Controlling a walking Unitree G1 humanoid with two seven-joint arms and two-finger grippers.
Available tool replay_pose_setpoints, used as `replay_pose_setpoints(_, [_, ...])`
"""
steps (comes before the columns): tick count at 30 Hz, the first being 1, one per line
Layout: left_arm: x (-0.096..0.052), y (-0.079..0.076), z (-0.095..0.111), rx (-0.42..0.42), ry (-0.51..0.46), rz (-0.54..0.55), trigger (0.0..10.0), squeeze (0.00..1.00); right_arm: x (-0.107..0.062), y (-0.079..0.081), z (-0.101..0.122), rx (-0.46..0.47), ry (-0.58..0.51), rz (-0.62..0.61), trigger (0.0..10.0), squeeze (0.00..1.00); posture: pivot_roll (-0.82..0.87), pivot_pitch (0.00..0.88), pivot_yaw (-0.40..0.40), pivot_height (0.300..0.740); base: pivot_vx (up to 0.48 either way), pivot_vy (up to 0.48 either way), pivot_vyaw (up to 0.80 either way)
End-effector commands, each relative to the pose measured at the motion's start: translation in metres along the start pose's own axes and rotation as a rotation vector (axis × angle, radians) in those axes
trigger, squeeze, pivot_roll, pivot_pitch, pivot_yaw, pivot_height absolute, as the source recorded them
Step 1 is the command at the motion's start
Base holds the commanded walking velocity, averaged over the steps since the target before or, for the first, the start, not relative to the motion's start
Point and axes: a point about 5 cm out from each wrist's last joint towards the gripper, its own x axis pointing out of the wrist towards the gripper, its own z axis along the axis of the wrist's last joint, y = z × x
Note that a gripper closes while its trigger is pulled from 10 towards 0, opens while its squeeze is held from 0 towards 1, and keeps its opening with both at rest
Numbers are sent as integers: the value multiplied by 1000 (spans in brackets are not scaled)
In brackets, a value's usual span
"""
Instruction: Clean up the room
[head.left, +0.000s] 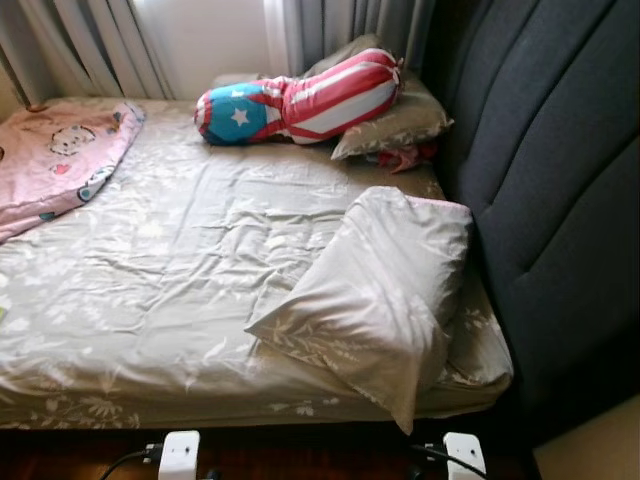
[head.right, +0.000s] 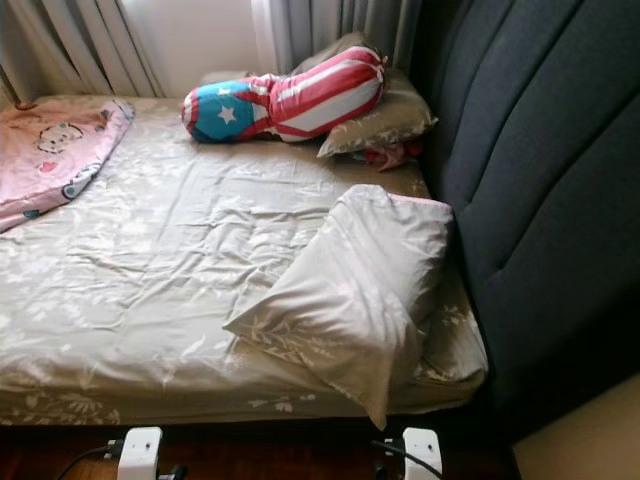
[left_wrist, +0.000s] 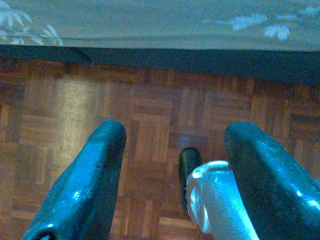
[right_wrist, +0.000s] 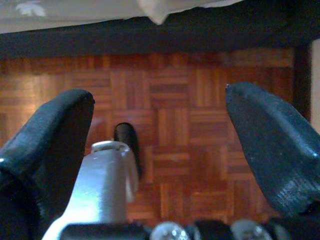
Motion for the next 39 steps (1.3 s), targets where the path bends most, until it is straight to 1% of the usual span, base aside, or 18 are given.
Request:
replay_pose_setpoints(1, [-2,4,-10,-10,35,10,10000,0,1,4,2,-3,-5,3,10000,0,52,0,-25,740,0,0,0])
replay_pose_setpoints(8, [-2,4,-9,-11,34,10,10000,0,1,8,0,4,-14,5,10000,0,53,0,-24,740,0,0,0])
replay_pose_setpoints(9, [-2,4,-9,-11,34,10,10000,0,0,5,-2,4,-14,1,10000,0,53,0,-24,740,244,0,0])
replay_pose_setpoints(10, [-2,4,-9,-13,34,9,10000,0,-4,-10,-8,0,-5,-14,10000,0,54,0,-27,740,251,0,0])
replay_pose_setpoints(11, [-2,4,-9,-15,34,9,10000,0,-5,-16,-10,4,-5,-18,10000,0,54,0,-28,740,255,0,-781])
replay_pose_setpoints(13, [-2,4,-9,-16,34,9,10000,0,-7,-22,-10,4,-6,-22,10000,0,55,0,-29,740,255,0,-781])
replay_pose_setpoints(15, [-2,3,-9,-17,35,7,10000,0,-9,-33,-9,3,-20,-33,10000,0,55,0,-30,740,255,0,-319])
replay_pose_setpoints(16, [-2,3,-9,-18,35,7,10000,0,-9,-34,-8,2,-24,-34,10000,0,54,0,-31,740,255,0,0])
replay_pose_setpoints(18, [-2,3,-9,-20,34,7,10000,0,-4,-19,0,-5,-29,-21,10000,0,56,0,-33,740,259,0,0])
replay_pose_setpoints(20, [-2,3,-9,-20,34,7,10000,0,-1,-9,3,-6,-27,-13,10000,0,55,0,-32,740,257,0,0])
replay_pose_setpoints(23, [-2,3,-9,-18,33,5,10000,0,3,24,7,-17,-29,9,10000,0,55,0,-32,740,255,0,0])
replay_pose_setpoints(25, [-2,3,-9,-17,33,6,10000,0,4,30,7,-18,-33,17,10000,0,57,0,-32,740,257,0,0])
replay_pose_setpoints(28, [-2,3,-9,-19,32,5,10000,0,3,31,6,-18,-39,20,10000,0,57,0,-32,740,85,0,0])
replay_pose_setpoints(30, [-2,3,-9,-20,32,5,10000,0,3,29,6,-19,-41,16,10000,0,58,0,-30,740,0,0,0])
replay_pose_setpoints(33, [-2,3,-10,-20,31,3,10000,0,2,17,7,-18,-48,0,10000,0,58,0,-30,740,0,0,0])
replay_pose_setpoints(35, [-3,3,-10,-19,31,2,10000,0,1,3,7,-18,-49,-17,10000,0,59,0,-30,740,0,0,0])
replay_pose_setpoints(36, [-3,3,-11,-18,32,2,10000,0,-1,-10,6,-17,-49,-29,10000,0,58,0,-30,740,0,0,0])
replay_pose_setpoints(39, [-3,3,-11,-17,32,0,10000,0,-5,-29,4,-16,-46,-46,10000,0,57,0,-29,740,0,0,0])
